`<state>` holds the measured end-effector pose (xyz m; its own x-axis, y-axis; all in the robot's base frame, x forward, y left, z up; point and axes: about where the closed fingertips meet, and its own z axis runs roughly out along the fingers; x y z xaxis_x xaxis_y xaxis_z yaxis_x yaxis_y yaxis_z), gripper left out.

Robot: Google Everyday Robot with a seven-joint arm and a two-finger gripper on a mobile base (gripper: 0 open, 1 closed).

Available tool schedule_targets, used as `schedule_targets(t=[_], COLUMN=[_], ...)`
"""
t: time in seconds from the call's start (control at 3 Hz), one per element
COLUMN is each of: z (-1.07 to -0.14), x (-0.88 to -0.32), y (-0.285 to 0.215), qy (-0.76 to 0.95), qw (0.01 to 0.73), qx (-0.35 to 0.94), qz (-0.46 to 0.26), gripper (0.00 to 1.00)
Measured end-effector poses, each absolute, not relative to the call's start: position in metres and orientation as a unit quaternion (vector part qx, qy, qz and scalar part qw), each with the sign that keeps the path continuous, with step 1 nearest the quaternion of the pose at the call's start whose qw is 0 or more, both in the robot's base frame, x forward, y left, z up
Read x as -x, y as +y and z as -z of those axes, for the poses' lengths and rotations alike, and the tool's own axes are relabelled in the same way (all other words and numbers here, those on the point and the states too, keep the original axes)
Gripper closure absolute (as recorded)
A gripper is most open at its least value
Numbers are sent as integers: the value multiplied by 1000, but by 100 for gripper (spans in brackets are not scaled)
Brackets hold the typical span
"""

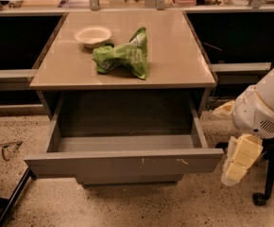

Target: Close top drawer

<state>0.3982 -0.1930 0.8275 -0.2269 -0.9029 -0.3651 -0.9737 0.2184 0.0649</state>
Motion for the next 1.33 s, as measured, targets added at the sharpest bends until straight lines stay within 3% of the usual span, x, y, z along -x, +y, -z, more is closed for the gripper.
schedule_targets(t=[0.67, 1.33], z=[-767, -735], x=[-356, -350], y=[-182, -157], qy=[738, 716], qw=[112, 79], qx=[626, 645], qz=[-227, -254], gripper=[0, 0])
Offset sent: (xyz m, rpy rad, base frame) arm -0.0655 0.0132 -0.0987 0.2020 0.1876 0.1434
